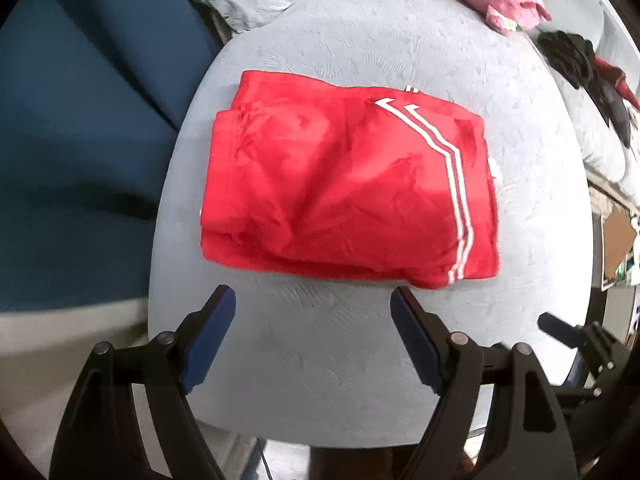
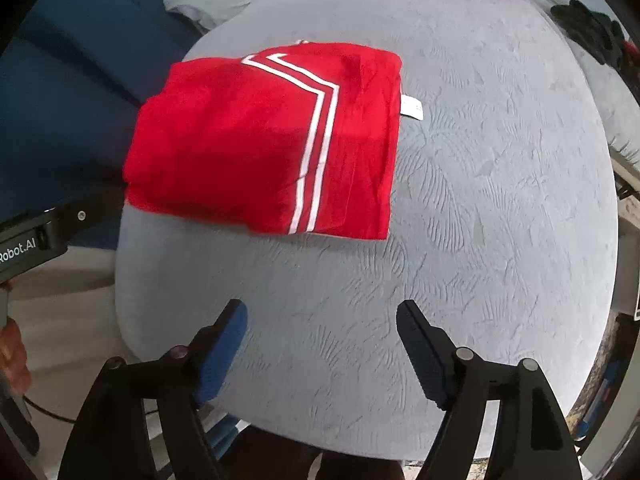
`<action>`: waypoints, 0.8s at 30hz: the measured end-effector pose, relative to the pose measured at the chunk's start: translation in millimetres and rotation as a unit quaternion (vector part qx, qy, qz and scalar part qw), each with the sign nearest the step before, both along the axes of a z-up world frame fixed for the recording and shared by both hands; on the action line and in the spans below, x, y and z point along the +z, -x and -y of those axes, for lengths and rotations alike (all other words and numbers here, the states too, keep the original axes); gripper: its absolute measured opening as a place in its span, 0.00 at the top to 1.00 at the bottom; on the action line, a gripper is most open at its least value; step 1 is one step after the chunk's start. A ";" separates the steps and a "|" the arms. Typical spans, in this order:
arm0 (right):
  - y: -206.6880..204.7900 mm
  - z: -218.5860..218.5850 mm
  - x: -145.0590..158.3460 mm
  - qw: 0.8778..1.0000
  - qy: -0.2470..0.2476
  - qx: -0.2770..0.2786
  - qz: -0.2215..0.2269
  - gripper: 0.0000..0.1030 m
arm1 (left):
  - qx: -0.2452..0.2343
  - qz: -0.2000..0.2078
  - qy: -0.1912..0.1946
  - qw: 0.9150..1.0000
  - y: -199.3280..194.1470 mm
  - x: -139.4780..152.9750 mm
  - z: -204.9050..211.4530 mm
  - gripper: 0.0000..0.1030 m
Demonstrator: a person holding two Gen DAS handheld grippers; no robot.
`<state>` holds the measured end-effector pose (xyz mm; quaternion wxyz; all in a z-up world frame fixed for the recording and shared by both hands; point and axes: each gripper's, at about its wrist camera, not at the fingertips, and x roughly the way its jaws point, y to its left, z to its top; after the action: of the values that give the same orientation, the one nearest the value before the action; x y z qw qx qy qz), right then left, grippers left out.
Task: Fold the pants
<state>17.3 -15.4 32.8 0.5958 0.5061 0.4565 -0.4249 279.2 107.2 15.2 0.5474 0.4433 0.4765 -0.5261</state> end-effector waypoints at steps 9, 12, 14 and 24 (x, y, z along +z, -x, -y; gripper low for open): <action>8.2 -19.6 34.3 1.000 0.010 0.011 0.002 0.08 | 0.027 -0.001 -0.007 1.000 8.4 9.9 30.1 0.25; 6.5 -15.0 33.8 1.000 0.004 0.009 0.003 0.07 | 0.033 0.003 -0.010 0.999 25.4 18.0 54.4 0.25; 4.0 -9.2 27.1 1.000 -0.003 0.009 0.008 0.07 | 0.034 0.007 -0.011 0.999 29.8 21.8 62.5 0.25; 8.7 -0.1 49.3 1.000 0.003 0.005 0.007 0.07 | 0.043 -0.003 -0.020 0.999 59.5 36.4 68.3 0.25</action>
<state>8.6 -15.3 82.2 0.6030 0.5048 0.4534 -0.4194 219.7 38.9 51.6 0.5592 0.4312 0.5073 -0.4940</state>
